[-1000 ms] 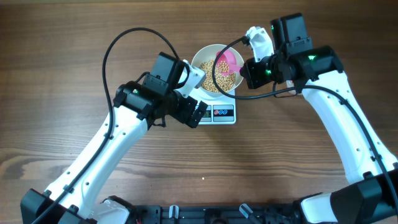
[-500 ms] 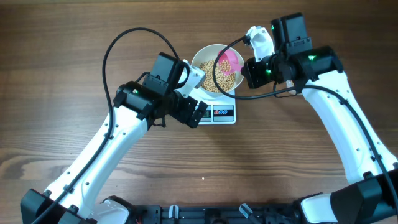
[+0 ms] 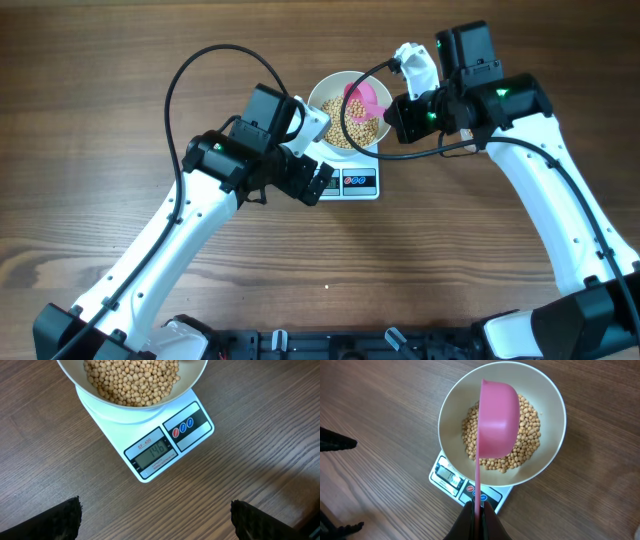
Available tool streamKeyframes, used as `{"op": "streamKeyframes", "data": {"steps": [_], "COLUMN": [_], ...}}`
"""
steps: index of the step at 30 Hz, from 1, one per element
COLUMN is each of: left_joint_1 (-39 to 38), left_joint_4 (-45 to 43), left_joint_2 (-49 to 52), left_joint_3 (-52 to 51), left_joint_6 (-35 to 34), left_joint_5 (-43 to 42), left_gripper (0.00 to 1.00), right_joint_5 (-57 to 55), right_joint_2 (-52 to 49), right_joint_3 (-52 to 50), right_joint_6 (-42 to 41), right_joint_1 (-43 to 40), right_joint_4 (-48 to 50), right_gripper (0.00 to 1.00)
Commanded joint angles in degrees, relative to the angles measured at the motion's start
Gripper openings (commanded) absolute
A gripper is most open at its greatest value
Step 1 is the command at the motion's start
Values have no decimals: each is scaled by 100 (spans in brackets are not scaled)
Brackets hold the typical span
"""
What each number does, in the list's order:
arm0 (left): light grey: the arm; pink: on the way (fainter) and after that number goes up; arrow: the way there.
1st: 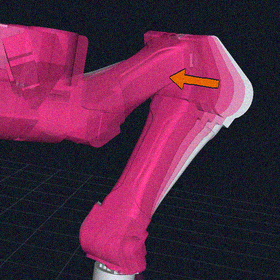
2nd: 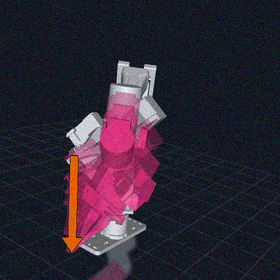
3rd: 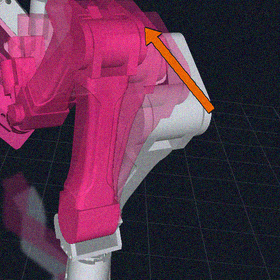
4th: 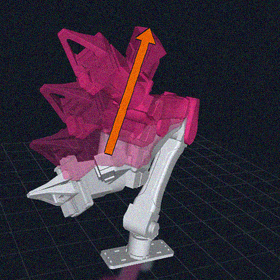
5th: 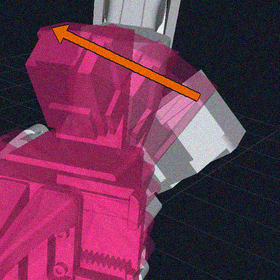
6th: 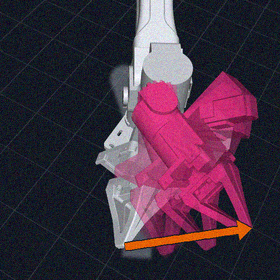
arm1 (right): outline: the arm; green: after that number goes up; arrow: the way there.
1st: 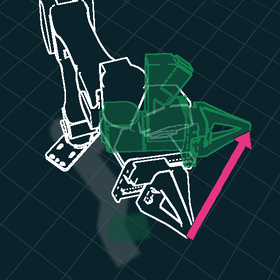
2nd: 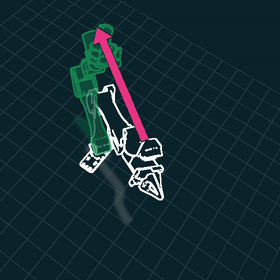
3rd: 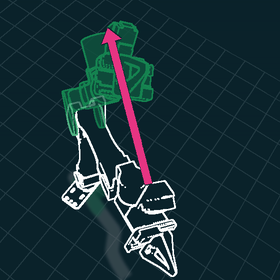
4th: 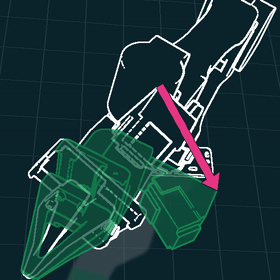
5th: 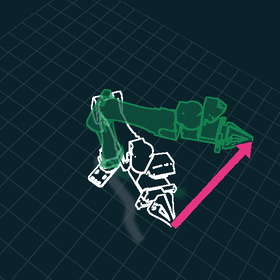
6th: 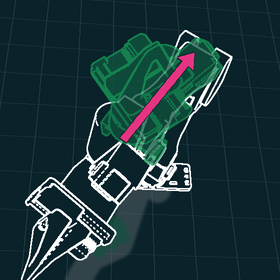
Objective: Scoop item into bowl and weigh 150g on scale
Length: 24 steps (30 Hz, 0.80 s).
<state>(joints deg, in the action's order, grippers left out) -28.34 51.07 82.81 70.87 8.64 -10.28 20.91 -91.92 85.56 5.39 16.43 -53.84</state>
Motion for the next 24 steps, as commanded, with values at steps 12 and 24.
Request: {"op": "streamKeyframes", "data": {"steps": [12, 24], "left_joint_1": [33, 33], "left_joint_4": [2, 2], "left_joint_2": [-125, -125], "left_joint_3": [81, 81], "left_joint_6": [-52, -55], "left_joint_5": [33, 33], "left_gripper": [100, 100], "right_joint_5": [-212, -129], "right_joint_2": [96, 85], "right_joint_3": [133, 133], "right_joint_6": [-131, -92], "right_joint_1": [-2, -2], "right_joint_4": [24, -72], "right_gripper": [4, 4]}}
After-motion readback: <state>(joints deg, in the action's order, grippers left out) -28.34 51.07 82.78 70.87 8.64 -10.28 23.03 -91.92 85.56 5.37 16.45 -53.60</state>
